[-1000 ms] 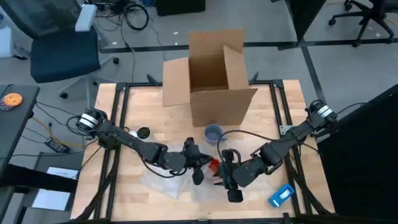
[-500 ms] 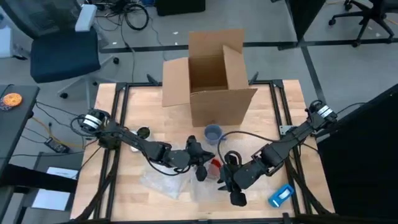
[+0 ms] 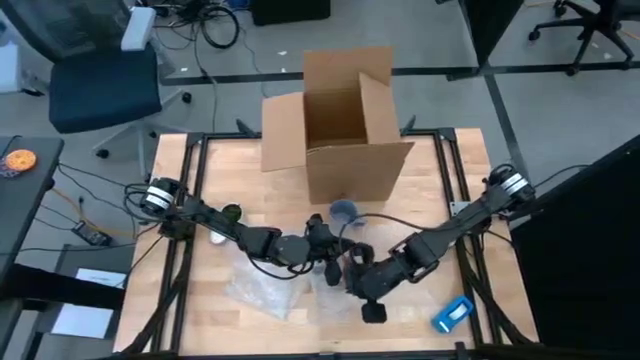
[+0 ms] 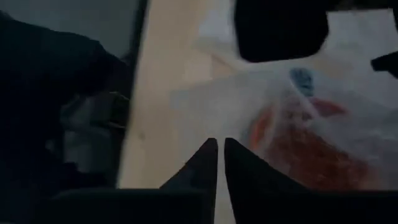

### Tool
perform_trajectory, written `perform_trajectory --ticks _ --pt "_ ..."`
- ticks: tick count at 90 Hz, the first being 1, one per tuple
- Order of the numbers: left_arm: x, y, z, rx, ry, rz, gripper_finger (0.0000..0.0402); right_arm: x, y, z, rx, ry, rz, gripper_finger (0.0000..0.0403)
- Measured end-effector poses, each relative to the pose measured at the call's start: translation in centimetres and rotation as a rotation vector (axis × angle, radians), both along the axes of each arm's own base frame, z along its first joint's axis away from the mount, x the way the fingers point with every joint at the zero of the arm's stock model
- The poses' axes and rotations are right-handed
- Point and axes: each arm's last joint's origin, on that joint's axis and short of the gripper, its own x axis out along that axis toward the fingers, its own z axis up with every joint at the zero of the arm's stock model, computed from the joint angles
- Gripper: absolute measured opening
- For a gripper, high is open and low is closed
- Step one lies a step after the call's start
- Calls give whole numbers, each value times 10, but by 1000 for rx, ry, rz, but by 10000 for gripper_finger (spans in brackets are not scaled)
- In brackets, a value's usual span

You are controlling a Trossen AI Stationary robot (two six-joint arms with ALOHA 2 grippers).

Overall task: Wrap mug
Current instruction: Wrap the black mug with the top bubble wrap

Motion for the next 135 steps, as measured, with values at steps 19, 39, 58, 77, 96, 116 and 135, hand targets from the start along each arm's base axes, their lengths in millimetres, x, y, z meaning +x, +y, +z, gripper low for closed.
perform_trajectory --ticks 19,39,58,77,96,116,135 --pt "0 -1 1 -4 -11 -11 0 8 -13 -3 -17 1 -82 1" --pt "0 -4 2 -20 -28 -61 0 9 -16 -3 -45 -10 -98 1" --pt "-2 -12 4 -42 -36 -153 0 5 -18 -7 -95 42 -114 0" --pt "-3 -15 2 -38 -9 -194 0 1 -16 -9 -142 48 -122 0" --pt "-4 -17 0 -36 27 -241 0 1 -17 -9 -152 49 -127 0" --pt "-5 -18 -2 -35 52 -273 0 1 -17 -9 -164 46 -124 0" --pt "-6 -19 -6 -30 88 -293 0 -1 -16 -10 -127 76 -112 0"
